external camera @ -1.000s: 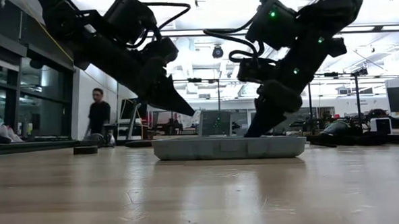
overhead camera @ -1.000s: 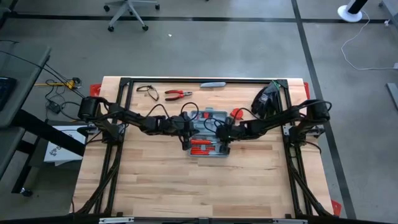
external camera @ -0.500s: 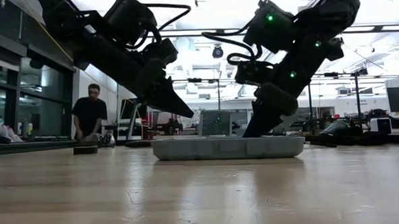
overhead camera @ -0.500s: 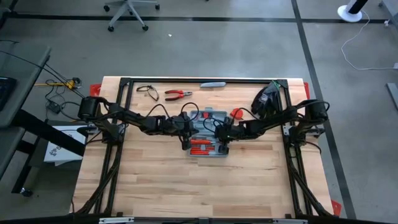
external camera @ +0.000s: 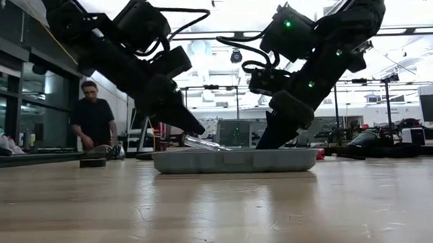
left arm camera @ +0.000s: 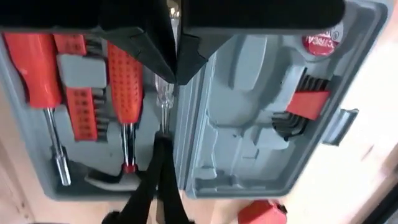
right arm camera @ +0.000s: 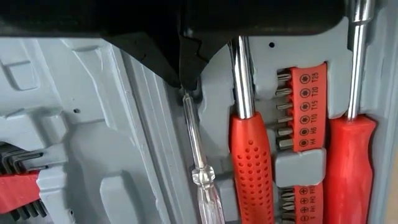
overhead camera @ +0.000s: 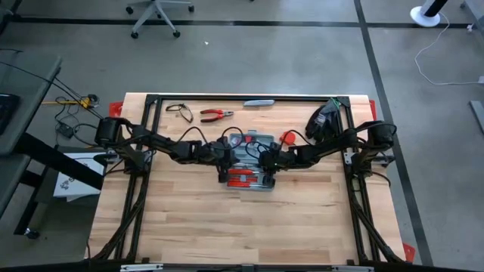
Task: Prefit tool cases
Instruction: Remove the transparent screwdriver from the gray tool case
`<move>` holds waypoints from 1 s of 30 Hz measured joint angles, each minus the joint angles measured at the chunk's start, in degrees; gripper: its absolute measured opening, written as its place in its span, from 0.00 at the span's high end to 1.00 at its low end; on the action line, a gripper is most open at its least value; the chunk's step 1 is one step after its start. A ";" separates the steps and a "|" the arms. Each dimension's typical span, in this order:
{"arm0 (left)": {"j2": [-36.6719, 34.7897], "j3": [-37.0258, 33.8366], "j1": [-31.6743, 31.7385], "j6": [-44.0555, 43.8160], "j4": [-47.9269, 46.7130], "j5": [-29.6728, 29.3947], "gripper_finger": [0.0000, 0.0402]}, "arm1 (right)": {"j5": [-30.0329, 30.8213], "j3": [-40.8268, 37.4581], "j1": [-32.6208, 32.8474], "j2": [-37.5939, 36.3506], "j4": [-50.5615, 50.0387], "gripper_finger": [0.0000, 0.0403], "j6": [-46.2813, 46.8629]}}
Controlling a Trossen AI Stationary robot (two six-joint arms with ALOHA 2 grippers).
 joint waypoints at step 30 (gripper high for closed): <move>1.67 0.66 4.45 -0.20 -4.32 9.64 0.74 | -0.15 -0.20 -0.01 0.05 0.42 1.00 0.52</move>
